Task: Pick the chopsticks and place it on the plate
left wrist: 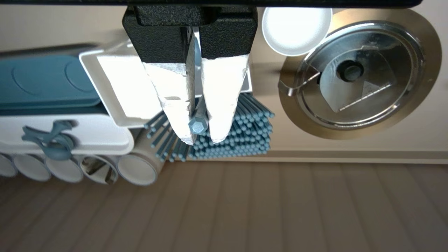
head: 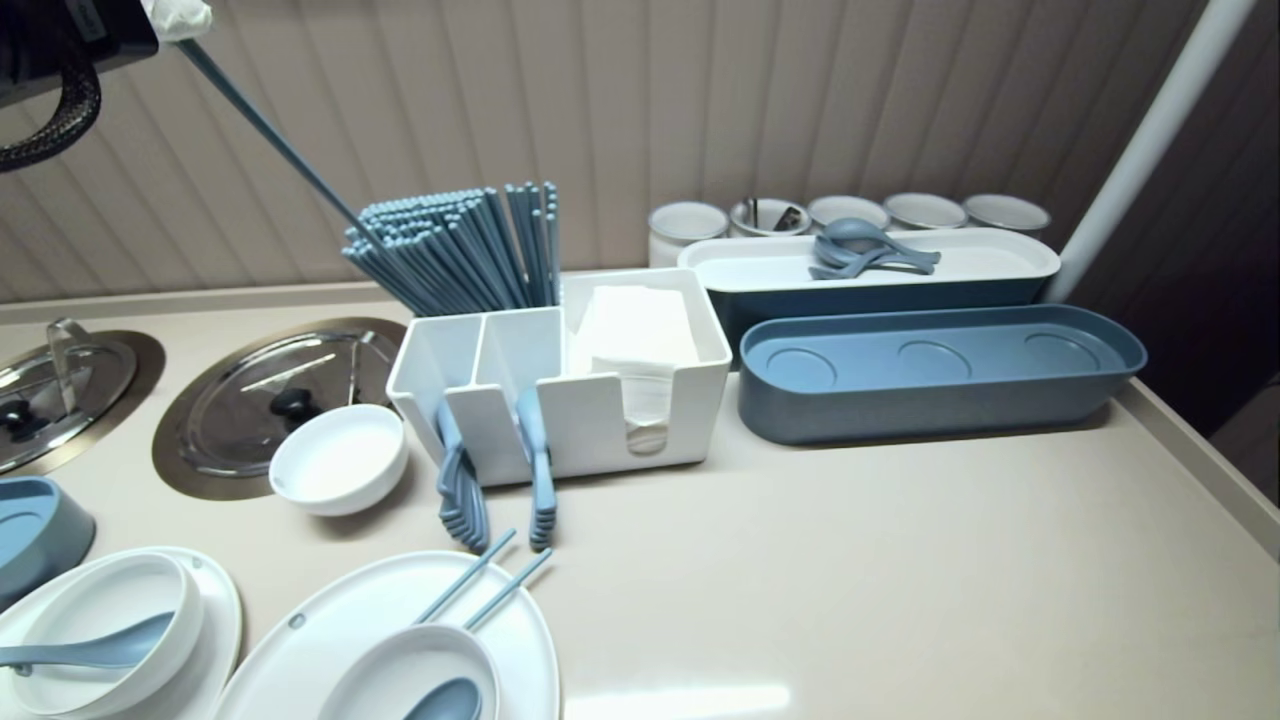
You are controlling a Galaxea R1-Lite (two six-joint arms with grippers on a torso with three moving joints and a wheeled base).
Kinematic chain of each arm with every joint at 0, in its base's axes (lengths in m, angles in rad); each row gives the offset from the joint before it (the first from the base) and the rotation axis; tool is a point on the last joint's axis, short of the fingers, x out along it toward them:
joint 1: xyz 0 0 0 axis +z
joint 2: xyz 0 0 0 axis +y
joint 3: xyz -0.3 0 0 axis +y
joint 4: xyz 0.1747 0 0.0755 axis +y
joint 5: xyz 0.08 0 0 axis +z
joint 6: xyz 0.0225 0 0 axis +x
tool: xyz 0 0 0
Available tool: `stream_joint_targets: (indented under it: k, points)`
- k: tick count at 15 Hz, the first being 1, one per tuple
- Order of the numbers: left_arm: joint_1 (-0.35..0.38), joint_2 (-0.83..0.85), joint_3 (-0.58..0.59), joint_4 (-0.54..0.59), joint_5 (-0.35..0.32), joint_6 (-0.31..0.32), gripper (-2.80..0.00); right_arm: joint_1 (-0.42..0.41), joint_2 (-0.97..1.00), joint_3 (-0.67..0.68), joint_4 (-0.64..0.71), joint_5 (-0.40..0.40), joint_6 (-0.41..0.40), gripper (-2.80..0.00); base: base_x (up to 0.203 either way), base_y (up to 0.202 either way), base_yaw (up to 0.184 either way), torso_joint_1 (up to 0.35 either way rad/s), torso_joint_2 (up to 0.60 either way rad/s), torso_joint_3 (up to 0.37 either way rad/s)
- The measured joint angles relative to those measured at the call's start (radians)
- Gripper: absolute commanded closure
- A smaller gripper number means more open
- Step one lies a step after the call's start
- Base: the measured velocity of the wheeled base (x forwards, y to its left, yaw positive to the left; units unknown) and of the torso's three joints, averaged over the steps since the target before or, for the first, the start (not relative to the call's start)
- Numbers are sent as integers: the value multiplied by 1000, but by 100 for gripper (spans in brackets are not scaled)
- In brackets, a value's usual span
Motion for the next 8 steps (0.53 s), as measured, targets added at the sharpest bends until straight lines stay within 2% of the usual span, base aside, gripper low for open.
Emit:
stream_joint_targets:
  k: [3,8]
  points:
    - [0,-7,10,83,-74,1,0,0,0,0,0,0,0,0,0,0,0,0,0,0]
    - [0,-5,35,116,-82,20,0,0,0,0,0,1,0,0,0,0,0,0,0,0]
